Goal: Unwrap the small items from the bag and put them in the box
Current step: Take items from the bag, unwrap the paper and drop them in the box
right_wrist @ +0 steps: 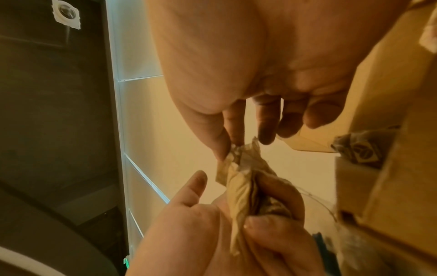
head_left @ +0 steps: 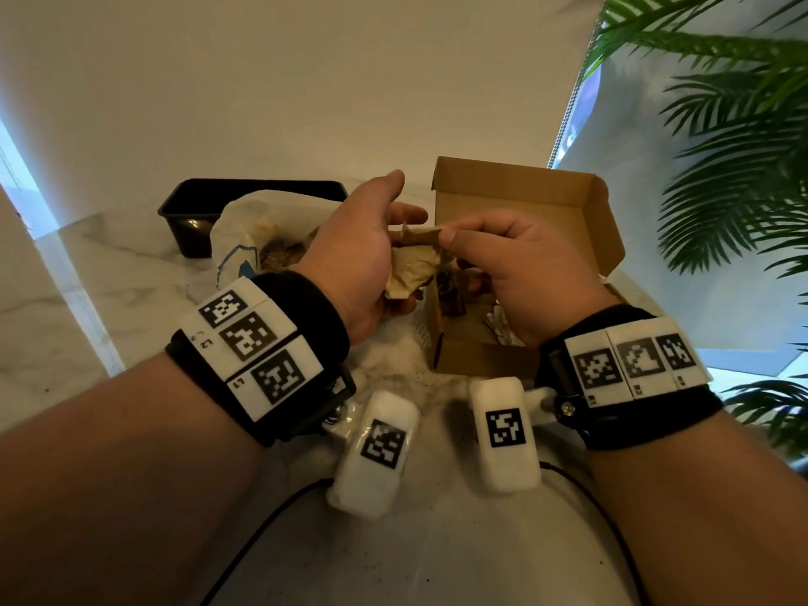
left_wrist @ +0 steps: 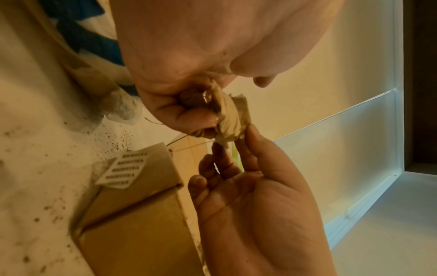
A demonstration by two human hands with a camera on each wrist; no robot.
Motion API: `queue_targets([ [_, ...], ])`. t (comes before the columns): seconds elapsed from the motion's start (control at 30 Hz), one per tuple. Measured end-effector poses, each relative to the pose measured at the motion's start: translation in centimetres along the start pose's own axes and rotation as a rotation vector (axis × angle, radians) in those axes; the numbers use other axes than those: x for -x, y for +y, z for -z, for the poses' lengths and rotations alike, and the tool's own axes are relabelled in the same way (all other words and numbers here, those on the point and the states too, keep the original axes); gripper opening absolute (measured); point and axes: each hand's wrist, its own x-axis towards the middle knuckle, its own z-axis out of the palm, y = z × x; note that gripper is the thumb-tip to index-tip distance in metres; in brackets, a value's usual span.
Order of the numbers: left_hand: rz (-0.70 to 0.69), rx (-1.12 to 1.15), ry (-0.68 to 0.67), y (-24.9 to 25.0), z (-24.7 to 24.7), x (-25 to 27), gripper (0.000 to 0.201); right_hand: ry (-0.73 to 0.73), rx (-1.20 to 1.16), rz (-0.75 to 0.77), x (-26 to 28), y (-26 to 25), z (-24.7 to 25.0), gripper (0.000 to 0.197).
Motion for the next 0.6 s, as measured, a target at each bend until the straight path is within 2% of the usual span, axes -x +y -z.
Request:
queue_targets([
  [0.23,0.036,0.032,-0.033,-0.10,-0.07,0.10,0.048,0.144,-0.140,-0.090,-0.37,0.18,-0.29,0.014],
  [0.37,0.057,-0.015,-0.007,-0.28,0.04,-0.09,0.048,0.223,-0.235,-0.115,-0.52,0.21,-0.20,0.016],
  [0.6,0.064,-0.059,0.034,-0.63,0.08,-0.23,0.031,0.369,-0.463,-0.176,-0.97,0.21,0.43,0.010],
])
